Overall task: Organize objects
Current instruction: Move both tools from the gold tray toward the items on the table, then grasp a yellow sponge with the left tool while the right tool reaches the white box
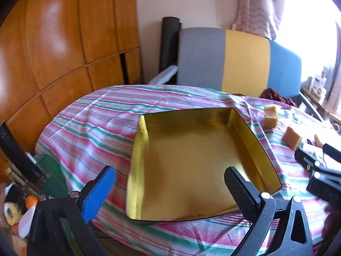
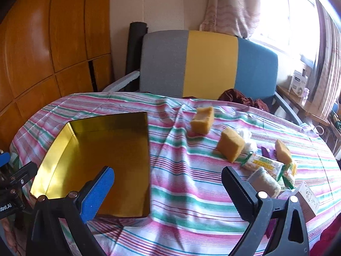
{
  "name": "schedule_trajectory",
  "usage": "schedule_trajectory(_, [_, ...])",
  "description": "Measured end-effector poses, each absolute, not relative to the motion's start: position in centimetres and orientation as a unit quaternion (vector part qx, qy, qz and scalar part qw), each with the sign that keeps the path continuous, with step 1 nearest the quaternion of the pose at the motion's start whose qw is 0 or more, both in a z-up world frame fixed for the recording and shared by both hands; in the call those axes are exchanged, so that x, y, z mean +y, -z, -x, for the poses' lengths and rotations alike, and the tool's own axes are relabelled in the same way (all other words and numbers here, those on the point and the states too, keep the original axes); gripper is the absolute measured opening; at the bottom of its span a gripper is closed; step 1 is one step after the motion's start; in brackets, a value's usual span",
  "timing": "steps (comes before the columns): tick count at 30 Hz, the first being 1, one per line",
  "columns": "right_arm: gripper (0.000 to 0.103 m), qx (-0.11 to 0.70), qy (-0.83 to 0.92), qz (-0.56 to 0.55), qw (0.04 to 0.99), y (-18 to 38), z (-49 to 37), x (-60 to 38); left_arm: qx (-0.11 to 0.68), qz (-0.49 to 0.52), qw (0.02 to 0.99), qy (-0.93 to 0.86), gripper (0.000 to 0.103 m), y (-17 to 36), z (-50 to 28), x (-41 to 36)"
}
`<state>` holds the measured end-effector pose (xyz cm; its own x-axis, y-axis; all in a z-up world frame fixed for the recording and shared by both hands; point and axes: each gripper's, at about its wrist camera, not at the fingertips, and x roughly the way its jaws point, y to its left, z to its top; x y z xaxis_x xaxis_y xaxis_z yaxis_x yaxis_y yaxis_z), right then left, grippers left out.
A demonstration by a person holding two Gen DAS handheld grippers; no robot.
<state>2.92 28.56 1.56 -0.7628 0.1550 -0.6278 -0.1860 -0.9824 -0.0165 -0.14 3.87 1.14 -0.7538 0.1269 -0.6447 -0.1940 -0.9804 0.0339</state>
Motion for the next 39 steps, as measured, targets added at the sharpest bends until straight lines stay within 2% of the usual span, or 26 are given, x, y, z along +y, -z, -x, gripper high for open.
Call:
schedule_trajectory(5, [0.102, 0.042, -0.927, 0.351, 0.123, -0.9, -2.7, 32.8, 0.073, 0.322, 0.127, -0.935, 0.103, -0.9, 0.3, 5.7])
schedule_trajectory(19, [0.102, 0.077, -0.912, 0.348, 0.203, -0.8, -3.8, 49.0, 0.077, 0.369, 0.225, -0.898, 0.102, -2.3, 3.6, 13.5])
schedule_trajectory(27, [0.102, 0.189, -0.894, 0.352, 0.204, 1.8, -4.4, 54.5, 0.086, 0.382, 0.288, -0.874, 0.103, -2.9, 7.3, 21.3])
schedule_trajectory(35, [0.102, 0.238, -0.889, 0.334, 0.204, 1.2, -5.7, 56.3, 0.104, 0.406, 0.309, -0.854, 0.103, -0.4, 13.0, 30.0])
schedule_trajectory(39, [0.102, 0.276, -0.882, 0.312, 0.218, 0.9, -6.9, 58.1, 0.113, 0.419, 0.308, -0.847, 0.096, 1.7, 16.4, 33.9])
